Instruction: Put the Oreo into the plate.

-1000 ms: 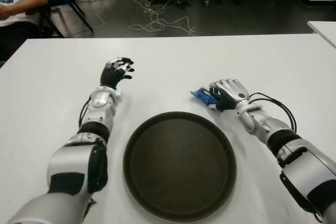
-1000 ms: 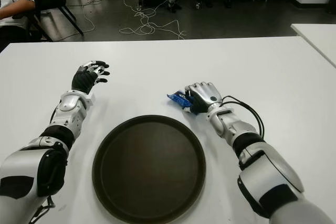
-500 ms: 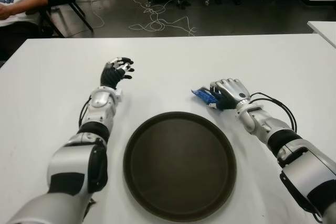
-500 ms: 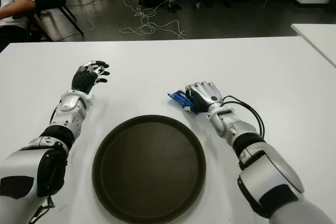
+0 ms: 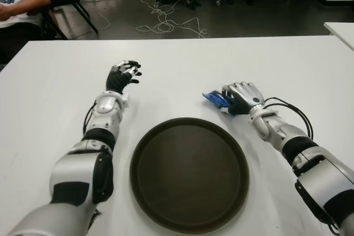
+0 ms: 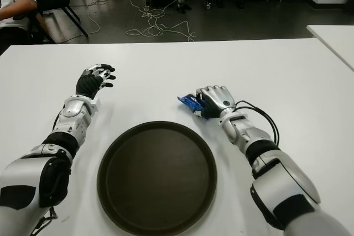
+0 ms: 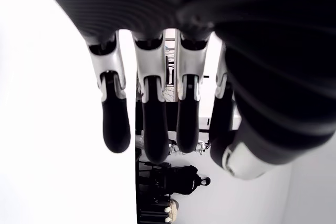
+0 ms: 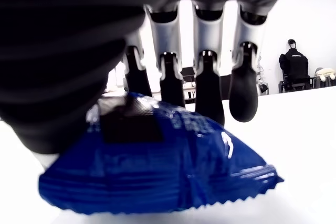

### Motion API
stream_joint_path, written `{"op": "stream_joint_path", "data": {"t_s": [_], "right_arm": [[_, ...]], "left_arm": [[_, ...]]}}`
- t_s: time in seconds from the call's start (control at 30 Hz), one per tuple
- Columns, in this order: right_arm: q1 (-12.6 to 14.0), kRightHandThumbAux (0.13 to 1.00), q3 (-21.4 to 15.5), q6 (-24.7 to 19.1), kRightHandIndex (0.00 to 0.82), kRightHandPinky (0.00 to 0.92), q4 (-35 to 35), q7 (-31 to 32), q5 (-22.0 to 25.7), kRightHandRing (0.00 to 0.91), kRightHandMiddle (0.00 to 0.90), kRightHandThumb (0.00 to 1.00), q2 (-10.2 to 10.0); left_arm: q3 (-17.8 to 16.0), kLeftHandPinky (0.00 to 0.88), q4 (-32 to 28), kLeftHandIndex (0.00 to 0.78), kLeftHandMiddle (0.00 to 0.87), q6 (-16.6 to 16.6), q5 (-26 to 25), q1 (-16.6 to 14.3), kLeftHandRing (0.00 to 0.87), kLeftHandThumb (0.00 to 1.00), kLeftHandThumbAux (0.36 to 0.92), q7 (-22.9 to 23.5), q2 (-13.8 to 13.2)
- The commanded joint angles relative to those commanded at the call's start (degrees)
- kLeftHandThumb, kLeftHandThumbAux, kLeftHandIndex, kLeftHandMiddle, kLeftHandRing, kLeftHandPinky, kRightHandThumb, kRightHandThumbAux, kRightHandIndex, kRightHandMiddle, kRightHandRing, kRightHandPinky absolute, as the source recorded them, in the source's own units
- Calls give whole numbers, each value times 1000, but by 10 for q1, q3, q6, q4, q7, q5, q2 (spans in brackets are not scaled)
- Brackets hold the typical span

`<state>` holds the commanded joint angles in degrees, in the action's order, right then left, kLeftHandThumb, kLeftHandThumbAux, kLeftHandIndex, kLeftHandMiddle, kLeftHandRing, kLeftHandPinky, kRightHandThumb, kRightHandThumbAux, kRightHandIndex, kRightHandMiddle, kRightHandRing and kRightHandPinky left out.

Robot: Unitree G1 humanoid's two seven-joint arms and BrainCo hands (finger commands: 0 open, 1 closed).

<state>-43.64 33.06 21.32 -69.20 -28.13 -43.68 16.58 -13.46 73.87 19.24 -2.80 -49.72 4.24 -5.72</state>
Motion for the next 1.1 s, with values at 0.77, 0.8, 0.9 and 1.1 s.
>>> {"op": "stream_joint_path", "data": {"t_s": [0.77,0.8,0.9,1.1], "right_arm": [[5,733,-34,31,426,653,18,-13,28,657,651,683,4],[7,733,-39,38,426,655,24,-21,32,658,653,683,5],[13,733,-50,57,426,657,39,-45,37,659,652,683,8],[22,732,-57,94,426,662,69,-104,27,671,665,683,20]], "left_arm": [[0,473,1,401,367,0,0,0,411,671,722,3,-2],[0,471,1,401,366,1,0,0,409,671,721,3,-2],[1,475,1,401,366,2,1,1,412,670,722,3,-2],[1,470,1,401,366,2,1,1,411,671,721,2,-2]]}}
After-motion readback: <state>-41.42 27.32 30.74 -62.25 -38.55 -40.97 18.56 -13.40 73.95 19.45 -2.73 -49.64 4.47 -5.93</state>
